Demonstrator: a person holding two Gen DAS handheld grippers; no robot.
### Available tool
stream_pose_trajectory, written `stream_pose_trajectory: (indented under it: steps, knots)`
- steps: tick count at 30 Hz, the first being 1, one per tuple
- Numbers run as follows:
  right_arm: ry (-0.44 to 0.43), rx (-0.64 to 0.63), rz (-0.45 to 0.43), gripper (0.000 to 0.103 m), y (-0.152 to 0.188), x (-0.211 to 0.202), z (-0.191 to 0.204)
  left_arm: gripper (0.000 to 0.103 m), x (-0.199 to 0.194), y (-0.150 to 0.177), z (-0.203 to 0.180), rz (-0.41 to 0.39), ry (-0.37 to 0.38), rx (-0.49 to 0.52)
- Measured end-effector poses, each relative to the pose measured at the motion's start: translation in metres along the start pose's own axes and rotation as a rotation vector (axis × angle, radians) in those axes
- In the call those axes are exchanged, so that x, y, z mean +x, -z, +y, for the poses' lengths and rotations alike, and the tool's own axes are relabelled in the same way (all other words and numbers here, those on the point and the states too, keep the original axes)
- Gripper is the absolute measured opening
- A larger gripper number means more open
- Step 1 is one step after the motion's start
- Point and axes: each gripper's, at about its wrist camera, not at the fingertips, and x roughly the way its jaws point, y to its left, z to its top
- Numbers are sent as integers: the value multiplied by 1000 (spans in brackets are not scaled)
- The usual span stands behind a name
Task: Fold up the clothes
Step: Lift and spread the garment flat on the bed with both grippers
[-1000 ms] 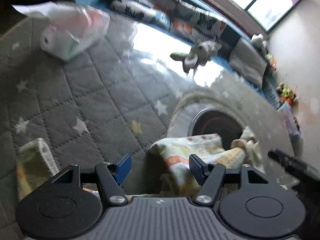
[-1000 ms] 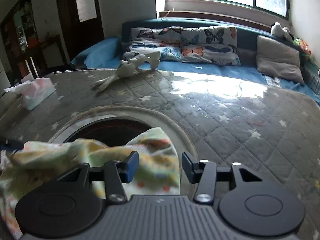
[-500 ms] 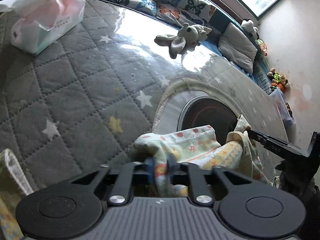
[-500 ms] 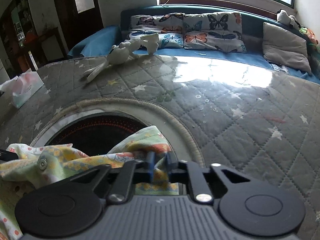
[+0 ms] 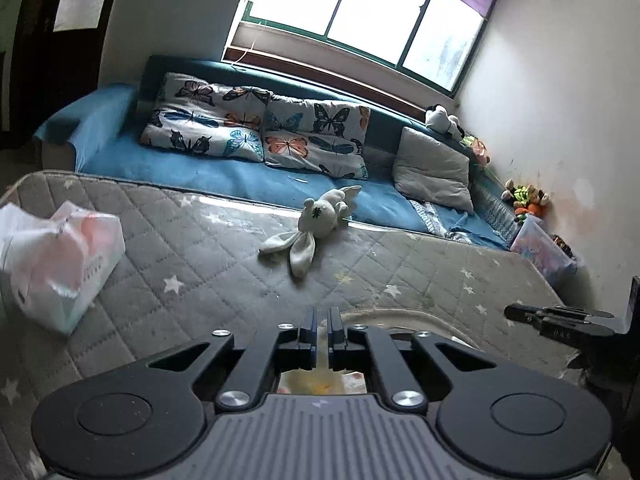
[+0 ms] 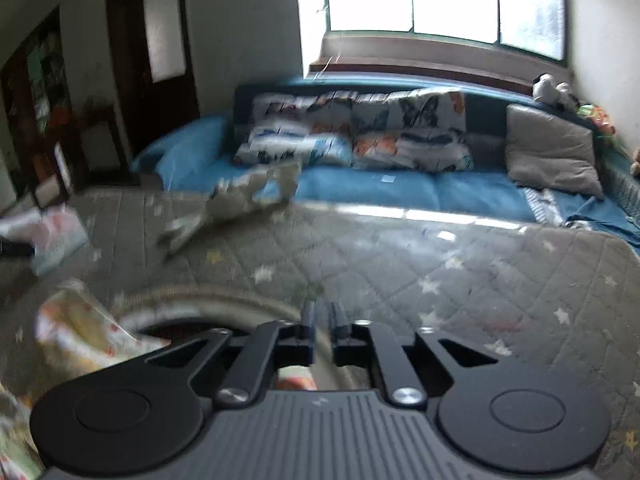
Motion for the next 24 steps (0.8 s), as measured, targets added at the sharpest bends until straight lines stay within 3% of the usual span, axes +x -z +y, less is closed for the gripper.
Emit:
stream_pose_trajectory:
  steps: [4,6,8,9,10,11,14,15,17,19,24]
  knots:
    - [-37,-21,101,30,12,26,5,8,9,5,10,52,-7,-30]
    - [-41,-25,131,33,18,36,7,17,16,9,16,79,-25,-47]
    - [-41,-33,156,35,24,45,9,39,25,14,19,105,-55,-40]
    - [-42,-43,162,35,26,49,11,56,30,17,19,118,-75,-27]
    - [-42,-51,158,35,27,50,13,57,36,20,18,132,-95,-11]
    - [-46,-58,157,33,27,50,14,57,41,23,17,146,-108,5]
    - [-67,-58,161,7,27,46,17,55,59,30,18,198,-107,13]
    - [-61,-69,153,7,27,44,19,53,65,32,18,217,-108,18]
    - [-40,-96,119,6,25,35,23,27,71,36,16,227,-115,32]
    - [-24,-99,45,5,19,19,24,12,73,37,15,218,-122,47]
    - [68,-42,-193,2,4,-27,12,6,61,31,19,130,-141,27]
